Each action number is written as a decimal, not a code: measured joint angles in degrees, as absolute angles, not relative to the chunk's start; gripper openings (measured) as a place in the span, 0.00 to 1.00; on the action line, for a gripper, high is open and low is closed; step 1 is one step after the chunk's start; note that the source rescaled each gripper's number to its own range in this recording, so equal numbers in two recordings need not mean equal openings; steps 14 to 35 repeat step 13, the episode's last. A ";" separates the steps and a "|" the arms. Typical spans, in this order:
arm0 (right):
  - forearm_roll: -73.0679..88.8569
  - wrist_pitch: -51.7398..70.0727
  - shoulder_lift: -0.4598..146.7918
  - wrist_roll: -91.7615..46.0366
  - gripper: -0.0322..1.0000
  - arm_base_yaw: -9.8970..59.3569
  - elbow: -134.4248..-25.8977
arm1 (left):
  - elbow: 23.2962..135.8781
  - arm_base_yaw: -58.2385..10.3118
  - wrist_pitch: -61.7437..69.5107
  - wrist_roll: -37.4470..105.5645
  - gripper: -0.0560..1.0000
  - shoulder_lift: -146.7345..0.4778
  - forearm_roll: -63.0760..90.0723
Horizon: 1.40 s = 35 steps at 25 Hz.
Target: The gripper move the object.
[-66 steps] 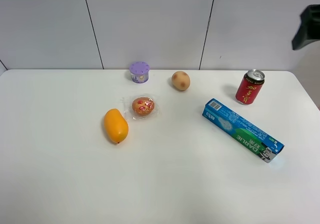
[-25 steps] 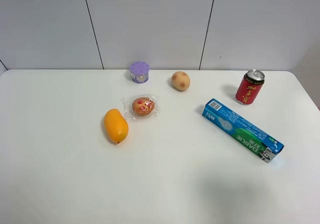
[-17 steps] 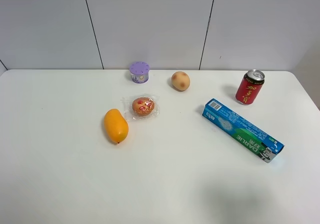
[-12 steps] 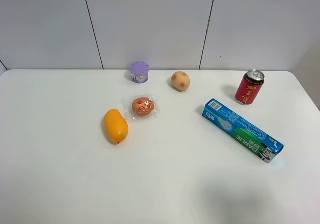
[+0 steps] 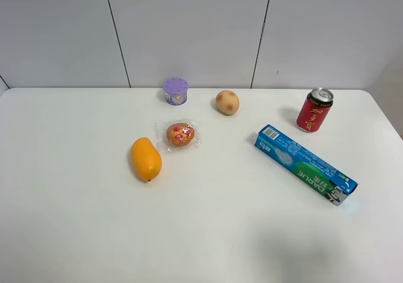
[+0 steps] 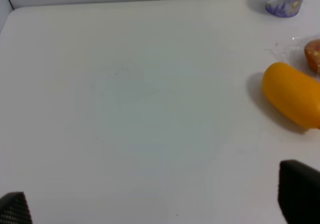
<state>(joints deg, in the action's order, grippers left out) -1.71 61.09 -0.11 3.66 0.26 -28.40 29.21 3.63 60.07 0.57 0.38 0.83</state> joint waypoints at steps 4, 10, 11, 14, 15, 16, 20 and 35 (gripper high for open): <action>-1.71 61.09 -0.11 3.66 0.99 0.26 -28.40 | 29.21 3.63 60.07 0.57 1.00 0.38 0.83; -1.76 61.09 -0.11 3.68 0.99 0.26 -28.40 | 29.21 3.63 60.07 0.57 1.00 0.38 0.83; -1.76 61.09 -0.11 3.68 0.99 0.26 -28.40 | 29.21 3.63 60.07 0.57 1.00 0.38 0.83; -1.76 61.09 -0.11 3.68 0.99 0.26 -28.40 | 29.21 3.63 60.07 0.57 1.00 0.38 0.83; -1.76 61.09 -0.11 3.68 0.99 0.26 -28.40 | 29.21 3.63 60.07 0.57 1.00 0.38 0.83; -1.76 61.09 -0.11 3.68 0.99 0.26 -28.40 | 29.21 3.63 60.07 0.57 1.00 0.38 0.83; -1.76 61.09 -0.11 3.68 0.99 0.26 -28.40 | 29.21 3.63 60.07 0.57 1.00 0.38 0.83; -1.76 61.09 -0.11 3.68 0.99 0.26 -28.40 | 29.21 3.63 60.07 0.57 1.00 0.38 0.83</action>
